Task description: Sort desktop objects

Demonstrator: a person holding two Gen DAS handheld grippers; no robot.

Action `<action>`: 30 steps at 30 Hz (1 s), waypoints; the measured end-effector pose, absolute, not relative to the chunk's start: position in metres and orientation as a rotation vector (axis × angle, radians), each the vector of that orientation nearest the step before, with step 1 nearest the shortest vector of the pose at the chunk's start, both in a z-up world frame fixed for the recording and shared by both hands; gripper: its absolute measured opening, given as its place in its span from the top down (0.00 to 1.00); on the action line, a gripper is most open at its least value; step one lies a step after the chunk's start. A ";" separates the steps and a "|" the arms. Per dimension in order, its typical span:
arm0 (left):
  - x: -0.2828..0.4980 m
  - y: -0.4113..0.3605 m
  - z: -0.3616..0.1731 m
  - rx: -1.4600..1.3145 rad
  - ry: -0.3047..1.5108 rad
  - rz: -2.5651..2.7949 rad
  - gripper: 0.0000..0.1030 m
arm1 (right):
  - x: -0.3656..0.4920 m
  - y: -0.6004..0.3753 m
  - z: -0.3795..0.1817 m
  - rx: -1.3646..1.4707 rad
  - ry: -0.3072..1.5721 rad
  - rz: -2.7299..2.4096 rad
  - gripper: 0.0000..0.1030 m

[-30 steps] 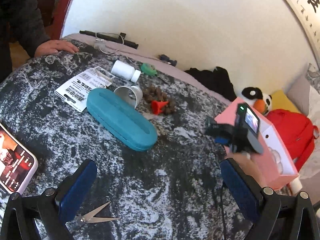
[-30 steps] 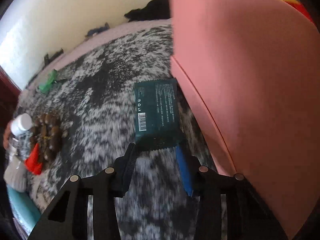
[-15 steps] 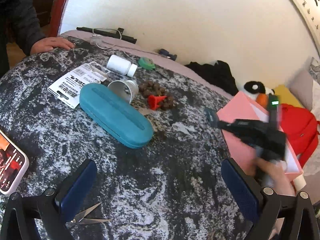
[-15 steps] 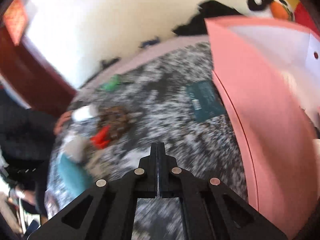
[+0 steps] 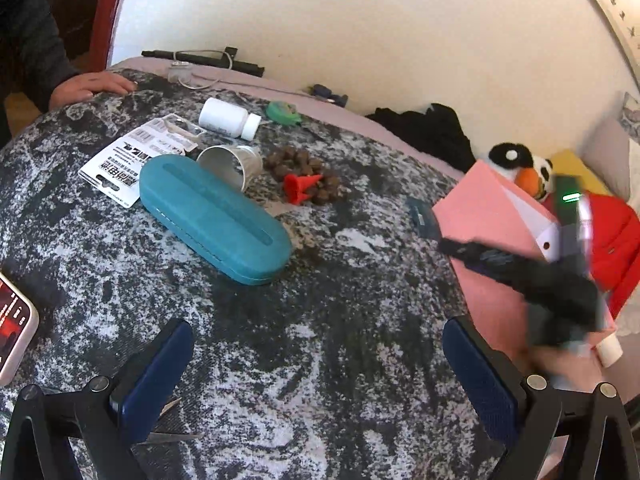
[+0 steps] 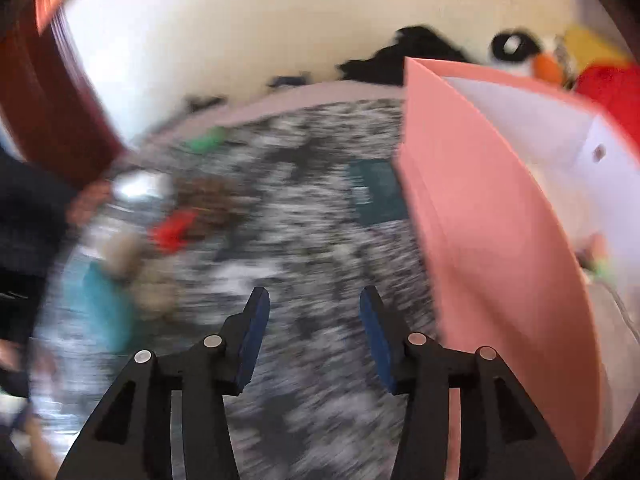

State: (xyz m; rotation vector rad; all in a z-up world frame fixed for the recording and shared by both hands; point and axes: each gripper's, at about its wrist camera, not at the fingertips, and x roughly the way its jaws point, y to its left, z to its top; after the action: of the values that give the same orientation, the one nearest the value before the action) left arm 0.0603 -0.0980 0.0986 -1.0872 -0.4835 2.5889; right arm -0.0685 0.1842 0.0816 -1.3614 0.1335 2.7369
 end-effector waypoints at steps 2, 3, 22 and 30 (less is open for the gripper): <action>0.059 -0.099 0.099 -1.089 -0.472 2.599 0.01 | -0.079 0.190 0.065 -1.343 -0.020 2.653 0.72; 0.058 -0.100 0.098 -1.090 -0.472 2.602 0.01 | -0.085 0.195 0.058 -1.338 -0.084 2.615 0.78; 0.043 -0.087 0.086 -1.162 -0.407 2.611 0.01 | -0.195 0.270 0.076 -1.403 0.186 2.675 0.05; 0.040 -0.073 0.083 -1.178 -0.364 2.593 0.01 | -0.201 0.256 0.036 -1.516 0.077 2.644 0.30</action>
State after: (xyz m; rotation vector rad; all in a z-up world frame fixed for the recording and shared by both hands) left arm 0.0395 -0.0728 0.0829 -1.1778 -0.3643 2.5926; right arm -0.2007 0.2558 0.0357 -1.5162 0.0772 2.6442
